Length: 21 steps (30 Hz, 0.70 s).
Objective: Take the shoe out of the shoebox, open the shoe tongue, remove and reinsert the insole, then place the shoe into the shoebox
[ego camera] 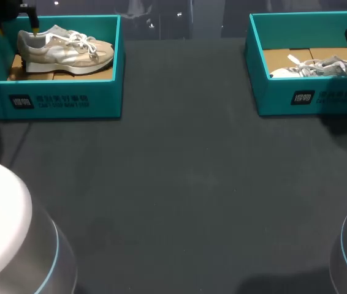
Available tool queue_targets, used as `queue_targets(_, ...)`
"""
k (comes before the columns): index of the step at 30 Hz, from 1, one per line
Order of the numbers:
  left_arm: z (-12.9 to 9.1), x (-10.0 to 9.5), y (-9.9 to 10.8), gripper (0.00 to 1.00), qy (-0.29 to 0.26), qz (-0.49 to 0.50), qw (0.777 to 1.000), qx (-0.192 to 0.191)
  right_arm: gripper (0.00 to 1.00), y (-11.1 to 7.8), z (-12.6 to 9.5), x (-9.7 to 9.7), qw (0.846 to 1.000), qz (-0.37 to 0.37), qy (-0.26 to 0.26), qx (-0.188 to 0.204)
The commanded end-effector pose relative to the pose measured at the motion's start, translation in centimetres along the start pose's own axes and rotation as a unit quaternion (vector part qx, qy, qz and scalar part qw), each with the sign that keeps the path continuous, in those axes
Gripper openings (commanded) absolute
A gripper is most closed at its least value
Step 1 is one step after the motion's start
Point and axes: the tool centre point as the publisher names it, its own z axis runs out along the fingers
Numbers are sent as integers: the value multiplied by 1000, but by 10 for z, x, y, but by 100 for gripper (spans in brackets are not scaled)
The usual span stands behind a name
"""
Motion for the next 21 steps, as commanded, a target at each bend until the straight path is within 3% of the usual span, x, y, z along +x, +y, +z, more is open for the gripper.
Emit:
queue_targets(1, 10, 0, 2, 100, 0, 5, 1000, 3, 100, -1, 0, 0, 1000, 0, 0, 0)
queue_targets(21, 45, -3, 0, 93, 18, 12, 999, 24, 100, -1, 0, 0, 1000, 0, 0, 0)
